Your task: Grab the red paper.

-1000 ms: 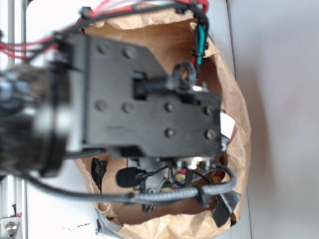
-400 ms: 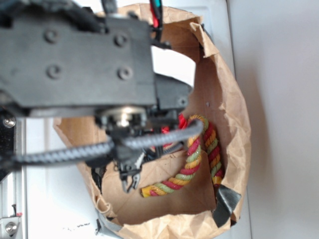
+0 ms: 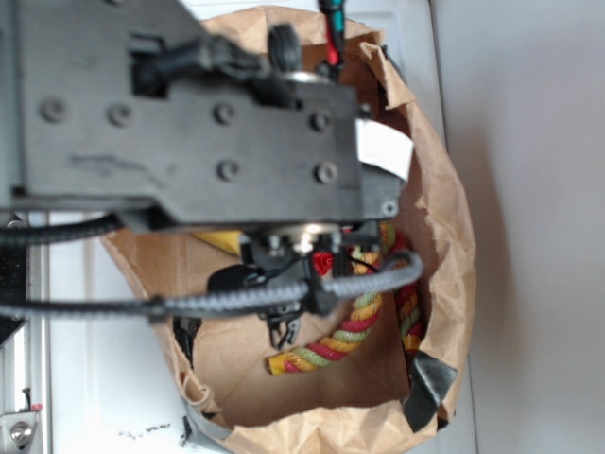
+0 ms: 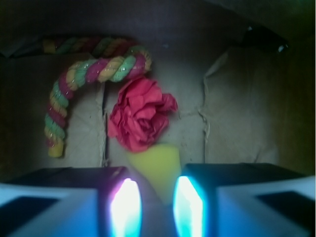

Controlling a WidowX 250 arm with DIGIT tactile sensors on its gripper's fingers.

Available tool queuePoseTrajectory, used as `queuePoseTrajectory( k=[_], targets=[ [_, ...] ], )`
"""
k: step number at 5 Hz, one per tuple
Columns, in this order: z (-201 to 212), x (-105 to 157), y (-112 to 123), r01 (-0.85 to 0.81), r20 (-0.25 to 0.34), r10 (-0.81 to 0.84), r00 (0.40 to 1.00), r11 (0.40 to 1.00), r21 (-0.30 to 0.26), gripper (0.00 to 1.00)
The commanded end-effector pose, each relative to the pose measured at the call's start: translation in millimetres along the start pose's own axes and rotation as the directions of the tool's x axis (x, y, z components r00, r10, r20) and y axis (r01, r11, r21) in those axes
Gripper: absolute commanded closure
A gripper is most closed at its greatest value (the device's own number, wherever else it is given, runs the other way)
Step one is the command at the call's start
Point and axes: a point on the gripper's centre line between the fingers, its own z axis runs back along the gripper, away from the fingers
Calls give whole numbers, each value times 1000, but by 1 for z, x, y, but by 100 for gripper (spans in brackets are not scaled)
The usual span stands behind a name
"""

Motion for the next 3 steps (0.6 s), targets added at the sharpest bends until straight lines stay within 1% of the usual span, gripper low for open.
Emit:
queuePoseTrajectory(
  k=[1, 2, 3],
  targets=[
    [-10, 16, -23, 76, 39, -76, 996, 997, -5, 0],
    [-20, 24, -33, 117, 28, -116, 993, 993, -29, 0],
    [-29, 29, -41, 126, 4, -126, 992, 992, -20, 0]
  ],
)
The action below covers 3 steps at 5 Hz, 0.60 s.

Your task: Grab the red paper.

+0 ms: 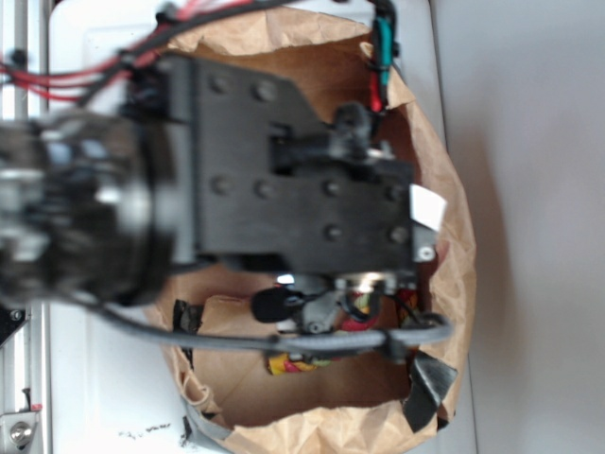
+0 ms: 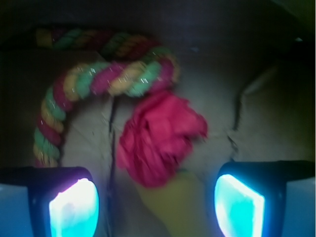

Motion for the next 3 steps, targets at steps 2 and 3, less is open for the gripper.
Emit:
queuePoseTrajectory(
  k=[2, 3],
  targets=[
    [-2, 29, -6, -16, 20, 15, 1000, 999, 48, 0],
    [-11, 33, -7, -6, 0, 7, 1000, 998, 70, 0]
  ],
)
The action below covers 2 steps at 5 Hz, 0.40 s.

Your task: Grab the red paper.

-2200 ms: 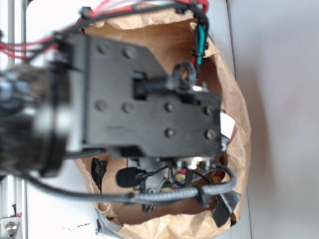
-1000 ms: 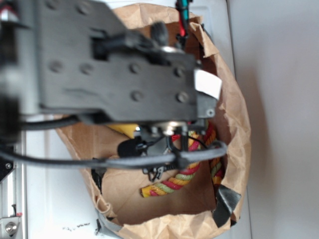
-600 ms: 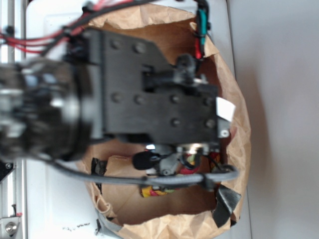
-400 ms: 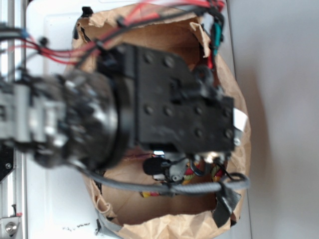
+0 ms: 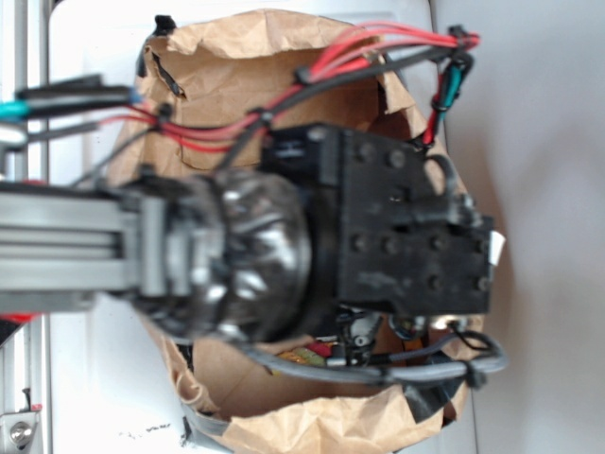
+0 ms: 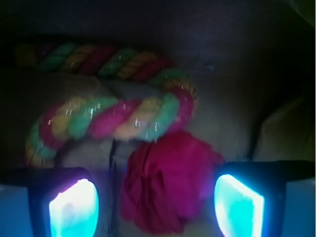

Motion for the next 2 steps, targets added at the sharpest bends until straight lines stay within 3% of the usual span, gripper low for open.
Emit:
queuePoseTrajectory(
  k=[1, 2],
  targets=[
    [0, 9, -3, 2, 23, -4, 1000, 999, 49, 0],
    [-4, 2, -5, 16, 22, -17, 1000, 998, 65, 0]
  ],
)
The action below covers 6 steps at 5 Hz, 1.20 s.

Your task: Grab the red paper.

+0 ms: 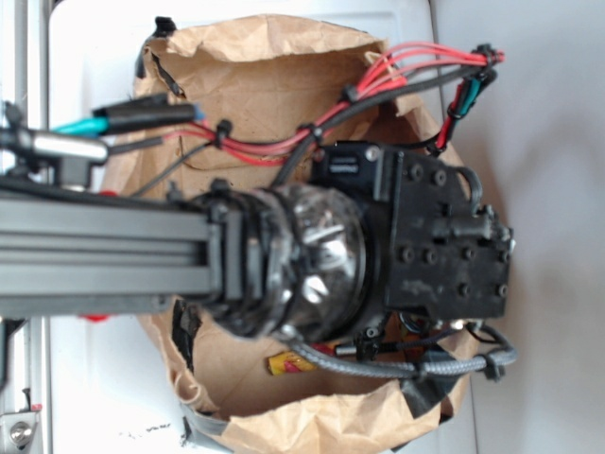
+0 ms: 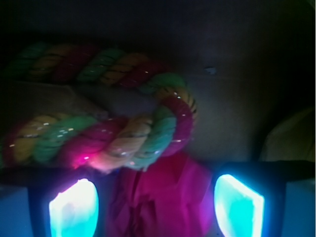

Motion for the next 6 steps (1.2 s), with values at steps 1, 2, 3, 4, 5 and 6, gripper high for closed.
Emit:
queuePoseTrajectory(
  k=[1, 2, 3, 4, 5, 6],
  targets=[
    [0, -4, -11, 42, 31, -43, 999, 998, 37, 0],
    [-3, -12, -9, 52, 18, -52, 998, 998, 29, 0],
    [-3, -17, -15, 78, 14, -79, 997, 997, 5, 0],
    [-9, -14, -25, 120, 15, -120, 993, 992, -35, 0],
    [-15, -10, -29, 130, -6, -130, 992, 991, -22, 0],
    [-14, -10, -26, 104, -3, -104, 995, 994, -31, 100]
  ],
)
